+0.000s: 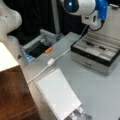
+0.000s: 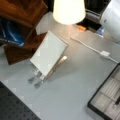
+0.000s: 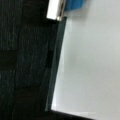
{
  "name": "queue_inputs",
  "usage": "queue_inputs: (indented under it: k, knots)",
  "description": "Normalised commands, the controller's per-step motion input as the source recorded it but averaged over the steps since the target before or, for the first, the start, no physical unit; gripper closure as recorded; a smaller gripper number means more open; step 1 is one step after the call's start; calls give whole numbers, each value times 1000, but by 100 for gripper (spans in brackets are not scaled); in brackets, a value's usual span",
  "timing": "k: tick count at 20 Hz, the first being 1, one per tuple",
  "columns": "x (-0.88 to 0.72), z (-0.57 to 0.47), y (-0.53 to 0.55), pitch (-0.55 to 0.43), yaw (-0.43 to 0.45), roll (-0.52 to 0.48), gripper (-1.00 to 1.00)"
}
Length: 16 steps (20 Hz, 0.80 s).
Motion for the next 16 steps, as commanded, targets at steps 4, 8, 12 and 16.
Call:
queue_inputs:
  k: [4, 8, 12, 16]
  knots:
    - [-27, 66, -295, 190, 15, -176, -100]
    - [101, 131, -403, 126, 46, -355, -100]
    - [191, 144, -514, 100, 103, -459, -100]
    - [279, 176, -561, 98, 189, -552, -100]
